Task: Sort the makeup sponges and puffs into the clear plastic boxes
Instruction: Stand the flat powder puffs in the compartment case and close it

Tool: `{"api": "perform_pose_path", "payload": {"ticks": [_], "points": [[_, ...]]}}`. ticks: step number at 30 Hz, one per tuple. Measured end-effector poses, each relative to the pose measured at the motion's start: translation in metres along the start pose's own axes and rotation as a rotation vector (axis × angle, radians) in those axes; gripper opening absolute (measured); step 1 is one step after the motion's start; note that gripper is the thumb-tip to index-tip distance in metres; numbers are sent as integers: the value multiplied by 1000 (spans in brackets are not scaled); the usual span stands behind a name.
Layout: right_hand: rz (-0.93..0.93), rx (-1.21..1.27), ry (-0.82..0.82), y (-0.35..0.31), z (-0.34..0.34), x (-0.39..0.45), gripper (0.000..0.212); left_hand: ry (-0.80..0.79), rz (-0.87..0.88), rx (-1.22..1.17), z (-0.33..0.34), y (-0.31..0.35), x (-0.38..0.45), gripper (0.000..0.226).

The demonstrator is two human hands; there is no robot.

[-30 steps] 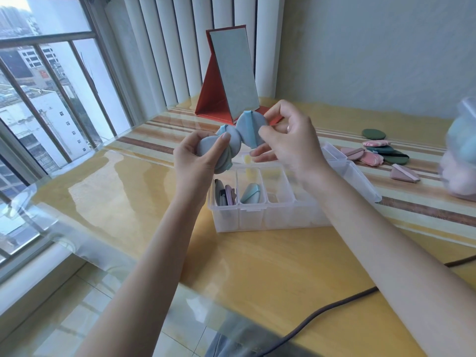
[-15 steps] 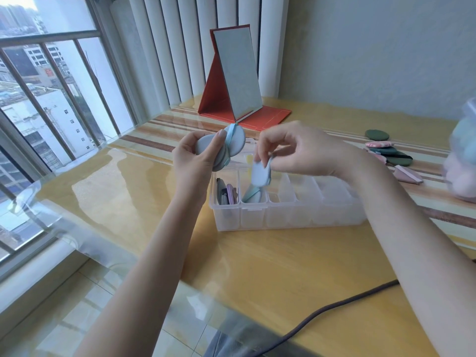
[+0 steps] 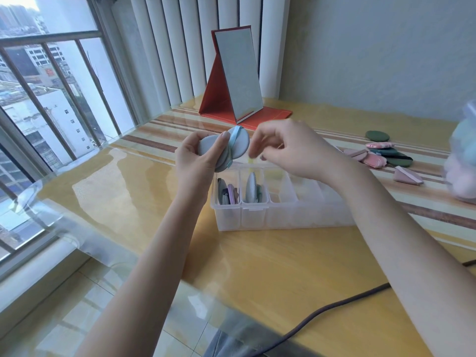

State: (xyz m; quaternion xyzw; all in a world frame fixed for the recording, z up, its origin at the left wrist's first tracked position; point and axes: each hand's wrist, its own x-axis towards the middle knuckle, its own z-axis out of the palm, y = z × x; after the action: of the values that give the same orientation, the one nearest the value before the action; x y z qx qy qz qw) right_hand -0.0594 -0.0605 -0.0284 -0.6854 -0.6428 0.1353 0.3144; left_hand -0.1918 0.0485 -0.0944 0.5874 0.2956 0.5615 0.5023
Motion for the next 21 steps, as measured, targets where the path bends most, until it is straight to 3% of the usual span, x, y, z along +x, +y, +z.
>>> {"api": "perform_pose_path", "payload": {"ticks": [3, 8, 13, 15, 18, 21], "points": [[49, 171, 143, 6, 2, 5, 6, -49, 56, 64, 2, 4, -3, 21], [89, 320, 128, 9, 20, 8, 22, -151, 75, 87, 2, 4, -5, 19], [167, 401, 310, 10, 14, 10, 18, -91, 41, -27, 2, 0, -3, 25], [229, 430, 306, 8, 4, 7, 16, -71, 26, -57, 4, 2, -5, 21], [240, 193, 215, 3, 1, 3, 23, -78, 27, -56, 5, 3, -6, 17], [205, -32, 225, -6, 11, -1, 28, -83, 27, -68, 4, 1, -5, 18]]}}
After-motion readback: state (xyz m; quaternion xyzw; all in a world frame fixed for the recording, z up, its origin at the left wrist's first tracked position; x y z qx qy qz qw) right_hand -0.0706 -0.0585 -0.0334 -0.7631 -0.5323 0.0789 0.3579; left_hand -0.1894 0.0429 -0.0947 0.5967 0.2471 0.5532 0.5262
